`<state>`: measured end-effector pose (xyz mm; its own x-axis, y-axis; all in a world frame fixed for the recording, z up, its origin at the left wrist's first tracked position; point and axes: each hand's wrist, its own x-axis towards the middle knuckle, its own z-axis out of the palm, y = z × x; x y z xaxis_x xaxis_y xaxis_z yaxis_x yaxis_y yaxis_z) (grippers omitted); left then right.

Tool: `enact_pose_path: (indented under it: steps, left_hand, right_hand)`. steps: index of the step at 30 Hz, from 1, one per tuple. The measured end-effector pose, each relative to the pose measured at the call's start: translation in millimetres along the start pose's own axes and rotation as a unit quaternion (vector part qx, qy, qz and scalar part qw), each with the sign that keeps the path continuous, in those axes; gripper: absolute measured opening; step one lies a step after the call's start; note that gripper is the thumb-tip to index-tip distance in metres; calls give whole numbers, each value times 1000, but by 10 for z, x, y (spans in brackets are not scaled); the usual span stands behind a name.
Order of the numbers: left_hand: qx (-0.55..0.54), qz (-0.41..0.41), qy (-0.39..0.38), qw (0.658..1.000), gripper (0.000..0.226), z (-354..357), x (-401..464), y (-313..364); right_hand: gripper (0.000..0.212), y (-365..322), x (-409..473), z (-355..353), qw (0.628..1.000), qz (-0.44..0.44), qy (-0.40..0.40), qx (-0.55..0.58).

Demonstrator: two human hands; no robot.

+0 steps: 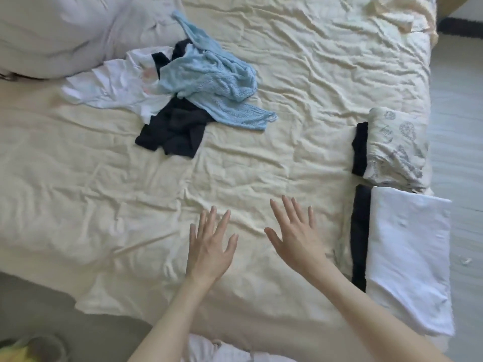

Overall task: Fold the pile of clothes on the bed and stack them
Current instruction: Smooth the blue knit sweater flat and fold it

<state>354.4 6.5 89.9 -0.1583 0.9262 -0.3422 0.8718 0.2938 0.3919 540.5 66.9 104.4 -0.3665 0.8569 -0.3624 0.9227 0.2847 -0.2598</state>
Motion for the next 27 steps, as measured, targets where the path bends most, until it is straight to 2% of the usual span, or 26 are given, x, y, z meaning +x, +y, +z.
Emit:
enact_pose_path:
  steps: [4,8,14,21,27]
  left_hand:
    - [8,-18,-46,999,58,22,-72,-624]
    - [81,15,-104,991,60,-53,303,-1326]
    - [121,29,-97,987,61,-457,1293,-2251]
    - [77,12,-90,993,81,-591,2290,-2638]
    - [106,31,-56,992,95,-712,3167,-2753]
  right_hand:
    - [63,-526,251,197,998,-27,-40,-30]
    - [61,-978,806,345,998,-23,-51,-28]
    - [60,-1505,1612,677,998,16,-48,-33]
    - [59,-1624,2428,702,998,33,-22,-47]
    - [57,-1587,3371,487,996,22,32,-74]
